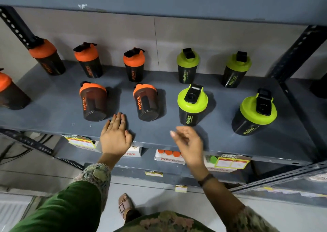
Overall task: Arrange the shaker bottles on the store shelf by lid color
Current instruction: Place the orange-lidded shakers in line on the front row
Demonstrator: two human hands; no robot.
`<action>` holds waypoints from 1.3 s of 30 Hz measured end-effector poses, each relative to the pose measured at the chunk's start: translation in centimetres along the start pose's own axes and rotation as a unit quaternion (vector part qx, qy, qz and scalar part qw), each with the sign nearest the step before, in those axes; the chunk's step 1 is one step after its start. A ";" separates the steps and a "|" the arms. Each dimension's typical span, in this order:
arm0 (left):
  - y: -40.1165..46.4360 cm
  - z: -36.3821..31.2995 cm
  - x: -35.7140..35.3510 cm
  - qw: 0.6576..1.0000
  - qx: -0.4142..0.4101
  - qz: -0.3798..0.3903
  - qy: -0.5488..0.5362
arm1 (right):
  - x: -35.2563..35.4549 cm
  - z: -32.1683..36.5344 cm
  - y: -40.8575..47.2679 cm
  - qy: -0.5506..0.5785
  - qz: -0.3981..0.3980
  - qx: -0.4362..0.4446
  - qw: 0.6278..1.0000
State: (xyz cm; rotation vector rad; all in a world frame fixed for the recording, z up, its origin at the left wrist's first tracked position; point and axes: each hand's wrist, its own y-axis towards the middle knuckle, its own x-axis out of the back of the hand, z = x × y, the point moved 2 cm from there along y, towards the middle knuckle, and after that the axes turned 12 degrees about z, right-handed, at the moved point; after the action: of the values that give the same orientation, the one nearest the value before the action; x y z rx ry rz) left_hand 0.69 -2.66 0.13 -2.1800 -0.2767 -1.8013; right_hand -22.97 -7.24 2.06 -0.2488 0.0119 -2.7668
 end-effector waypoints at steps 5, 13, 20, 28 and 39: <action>0.0 -0.1 0.0 1.000 0.000 -0.006 -0.010 | -5.3 4.4 7.1 -0.052 0.109 -0.060 0.991; 0.0 0.0 0.0 1.000 -0.002 -0.005 -0.012 | -8.0 6.2 13.1 0.103 0.126 -0.206 0.965; 0.0 0.0 0.1 1.000 -0.005 -0.008 -0.007 | -7.0 5.8 12.8 0.052 0.050 0.006 0.997; 0.1 0.1 -0.1 1.000 -0.005 -0.007 -0.006 | -6.8 1.3 12.2 -0.072 0.036 0.039 0.996; 0.1 0.2 -0.2 1.000 -0.014 -0.015 -0.010 | -6.9 1.6 11.2 -0.040 0.041 -0.002 0.998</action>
State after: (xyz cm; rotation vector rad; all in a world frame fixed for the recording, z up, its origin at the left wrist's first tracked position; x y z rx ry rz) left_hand 0.91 -2.67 -0.07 -2.2248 -0.2926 -1.8110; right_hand -12.38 -15.24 2.02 -0.3531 0.0072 -2.6737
